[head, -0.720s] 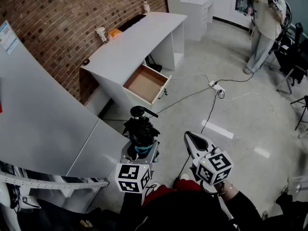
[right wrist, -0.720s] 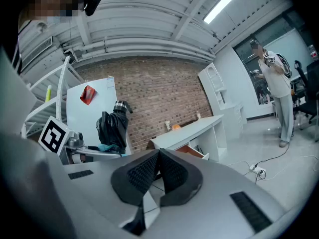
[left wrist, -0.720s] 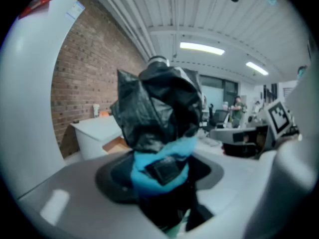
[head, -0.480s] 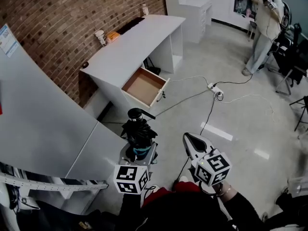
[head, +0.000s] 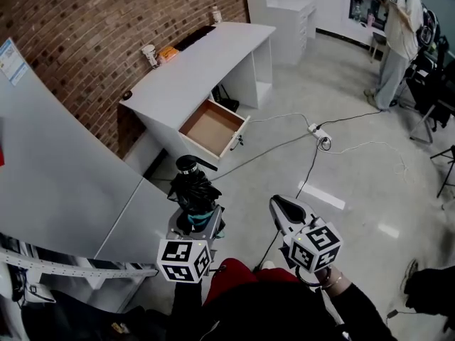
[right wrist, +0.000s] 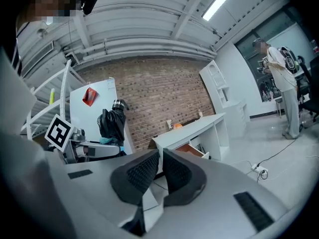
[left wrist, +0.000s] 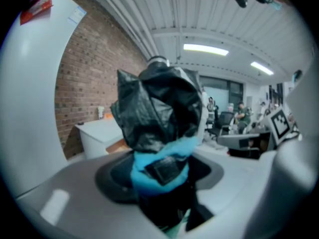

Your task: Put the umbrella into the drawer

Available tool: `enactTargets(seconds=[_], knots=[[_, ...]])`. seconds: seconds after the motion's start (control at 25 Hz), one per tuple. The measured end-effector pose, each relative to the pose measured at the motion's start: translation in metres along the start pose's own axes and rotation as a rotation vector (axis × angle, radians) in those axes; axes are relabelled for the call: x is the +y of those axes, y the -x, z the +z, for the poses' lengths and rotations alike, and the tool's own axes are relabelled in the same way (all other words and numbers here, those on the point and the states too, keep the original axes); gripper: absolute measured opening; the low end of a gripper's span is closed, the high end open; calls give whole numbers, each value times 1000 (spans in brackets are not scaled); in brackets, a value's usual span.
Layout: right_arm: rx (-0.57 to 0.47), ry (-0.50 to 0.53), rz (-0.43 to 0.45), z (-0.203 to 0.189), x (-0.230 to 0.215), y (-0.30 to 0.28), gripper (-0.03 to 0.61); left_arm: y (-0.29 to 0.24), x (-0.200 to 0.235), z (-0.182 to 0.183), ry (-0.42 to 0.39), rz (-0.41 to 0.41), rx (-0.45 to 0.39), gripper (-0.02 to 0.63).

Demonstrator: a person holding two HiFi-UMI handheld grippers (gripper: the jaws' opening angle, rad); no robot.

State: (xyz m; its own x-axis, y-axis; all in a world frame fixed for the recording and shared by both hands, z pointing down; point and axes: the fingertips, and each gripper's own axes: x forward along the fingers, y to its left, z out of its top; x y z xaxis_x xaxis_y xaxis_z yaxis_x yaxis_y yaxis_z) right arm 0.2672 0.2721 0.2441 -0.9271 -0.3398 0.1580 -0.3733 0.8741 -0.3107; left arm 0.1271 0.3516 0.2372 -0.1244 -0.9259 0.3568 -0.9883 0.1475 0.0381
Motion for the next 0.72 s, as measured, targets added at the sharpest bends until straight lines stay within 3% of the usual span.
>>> enactTargets(seconds=[0.36, 0.72], knots=[[-11, -41, -31, 9, -22, -12, 11, -17, 23, 11, -16, 37, 8, 264], [8, -92, -86, 14, -48, -61, 11, -63, 64, 20, -10, 12, 20, 264]])
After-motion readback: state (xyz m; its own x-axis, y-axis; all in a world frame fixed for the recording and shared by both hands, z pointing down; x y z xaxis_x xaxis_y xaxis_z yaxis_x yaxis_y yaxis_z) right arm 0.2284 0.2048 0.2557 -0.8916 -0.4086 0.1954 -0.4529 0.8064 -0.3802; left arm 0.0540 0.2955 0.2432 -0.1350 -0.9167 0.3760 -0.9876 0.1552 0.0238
